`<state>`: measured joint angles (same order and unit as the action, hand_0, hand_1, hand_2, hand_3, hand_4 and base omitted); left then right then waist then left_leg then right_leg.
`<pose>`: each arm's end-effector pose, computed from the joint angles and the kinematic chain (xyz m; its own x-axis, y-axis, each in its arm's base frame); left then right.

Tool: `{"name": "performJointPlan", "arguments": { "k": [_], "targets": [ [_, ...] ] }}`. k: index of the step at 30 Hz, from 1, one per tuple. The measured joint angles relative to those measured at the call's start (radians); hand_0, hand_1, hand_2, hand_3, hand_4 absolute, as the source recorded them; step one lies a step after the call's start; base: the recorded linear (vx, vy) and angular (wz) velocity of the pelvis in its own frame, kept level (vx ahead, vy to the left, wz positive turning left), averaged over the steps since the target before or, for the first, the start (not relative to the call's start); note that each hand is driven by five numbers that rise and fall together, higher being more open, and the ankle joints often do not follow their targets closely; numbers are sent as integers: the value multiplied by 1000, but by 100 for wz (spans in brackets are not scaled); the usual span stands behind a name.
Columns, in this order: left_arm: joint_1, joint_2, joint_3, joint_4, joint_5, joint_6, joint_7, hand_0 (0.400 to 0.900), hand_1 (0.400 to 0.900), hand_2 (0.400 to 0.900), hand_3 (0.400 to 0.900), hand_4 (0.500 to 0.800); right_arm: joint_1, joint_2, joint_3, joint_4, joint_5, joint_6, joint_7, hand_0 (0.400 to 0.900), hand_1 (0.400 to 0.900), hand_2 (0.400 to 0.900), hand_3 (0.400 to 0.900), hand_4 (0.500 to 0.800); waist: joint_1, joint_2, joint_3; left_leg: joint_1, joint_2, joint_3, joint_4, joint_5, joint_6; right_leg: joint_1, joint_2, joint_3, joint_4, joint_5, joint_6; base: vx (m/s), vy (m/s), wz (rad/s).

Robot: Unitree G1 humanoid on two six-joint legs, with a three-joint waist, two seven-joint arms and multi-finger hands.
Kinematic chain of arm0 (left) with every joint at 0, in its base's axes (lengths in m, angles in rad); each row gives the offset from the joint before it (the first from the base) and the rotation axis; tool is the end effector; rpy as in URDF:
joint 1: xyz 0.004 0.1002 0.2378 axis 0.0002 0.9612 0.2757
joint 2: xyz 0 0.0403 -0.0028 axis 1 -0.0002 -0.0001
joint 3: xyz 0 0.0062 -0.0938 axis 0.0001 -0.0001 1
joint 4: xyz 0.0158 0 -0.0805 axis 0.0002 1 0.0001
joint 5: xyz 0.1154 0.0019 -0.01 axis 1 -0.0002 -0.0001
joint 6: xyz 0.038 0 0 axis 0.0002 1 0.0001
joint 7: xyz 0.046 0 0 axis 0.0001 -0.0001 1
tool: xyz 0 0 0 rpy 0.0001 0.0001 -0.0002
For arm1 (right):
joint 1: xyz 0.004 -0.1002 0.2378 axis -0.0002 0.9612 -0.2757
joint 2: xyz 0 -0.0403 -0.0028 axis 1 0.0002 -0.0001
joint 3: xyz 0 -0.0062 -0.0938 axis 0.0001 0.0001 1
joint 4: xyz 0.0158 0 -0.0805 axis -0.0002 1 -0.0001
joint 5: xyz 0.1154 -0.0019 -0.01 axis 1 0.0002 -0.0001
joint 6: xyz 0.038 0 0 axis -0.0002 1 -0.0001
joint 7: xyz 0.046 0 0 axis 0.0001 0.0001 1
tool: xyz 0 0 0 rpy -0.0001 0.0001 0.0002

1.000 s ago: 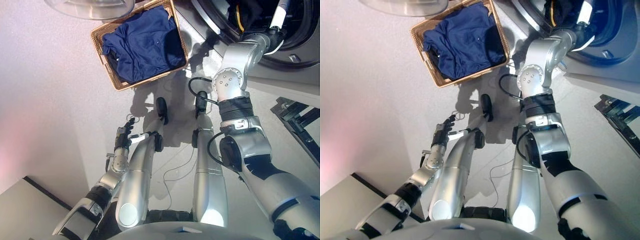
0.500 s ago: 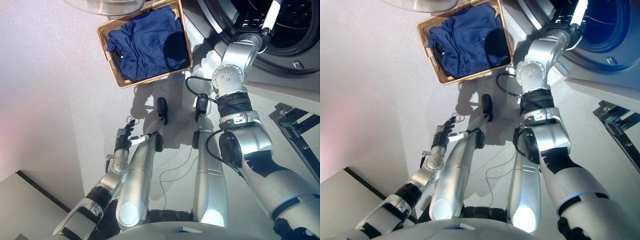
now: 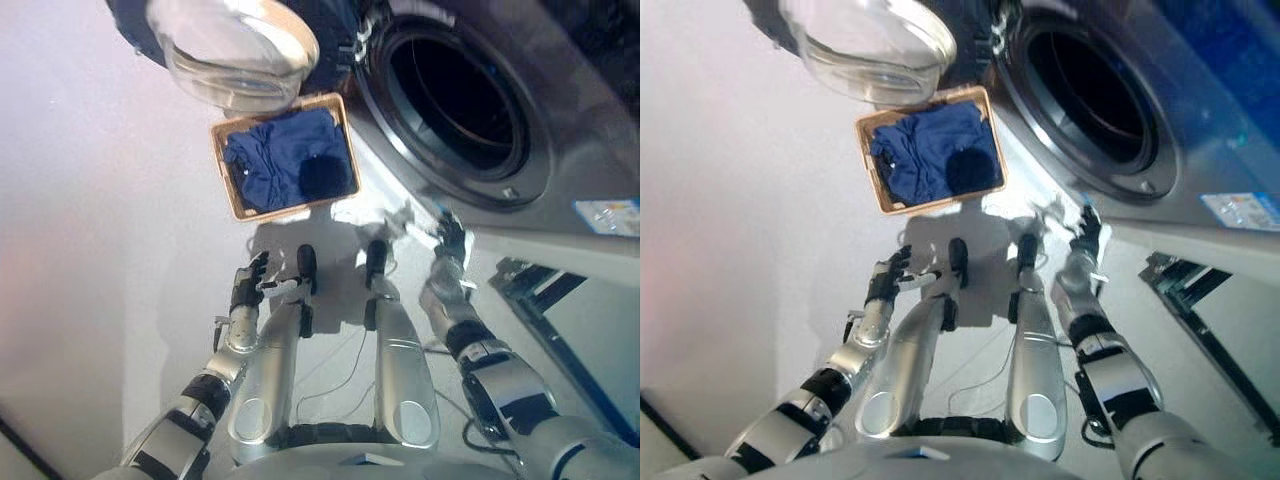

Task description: Put the clothes in the basket into the washing machine.

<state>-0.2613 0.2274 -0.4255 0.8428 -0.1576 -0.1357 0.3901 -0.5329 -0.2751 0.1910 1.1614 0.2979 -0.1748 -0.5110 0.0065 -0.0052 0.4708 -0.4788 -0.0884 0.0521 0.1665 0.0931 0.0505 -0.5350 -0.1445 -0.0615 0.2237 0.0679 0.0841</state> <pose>0.2199 0.1514 -0.0494 0.9028 0.1705 -0.3949 -0.0138 0.9290 0.3697 0.2718 -0.2036 -0.0167 0.7750 -0.5439 -0.3217 0.4457 0.8314 -0.3319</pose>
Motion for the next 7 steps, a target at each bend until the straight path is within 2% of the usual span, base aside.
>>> {"name": "performJointPlan", "arguments": {
  "k": [2,4,7],
  "targets": [
    [-3,6,-1,35,12,0,-16,900,900,900,900,800,14,-18,-27,94,-45,24,20,900,900,900,900,800,12,-3,-8,59,1,-28,-29,8,-5,70,3,-31,-33,3,-4,124,-71,17],
    [11,9,1,46,19,2,-42,900,900,900,900,800,24,-34,-37,173,-87,46,51,900,900,900,900,800,32,-3,-36,99,6,-35,-55,10,-5,111,9,-39,-60,3,-5,125,-69,11],
    [32,10,25,87,42,3,-89,900,900,900,900,800,91,-36,-64,197,-124,63,124,900,900,900,900,800,43,-2,-82,173,12,-54,-100,14,-6,194,17,-60,-106,4,-6,131,-74,10]
  ]
}}
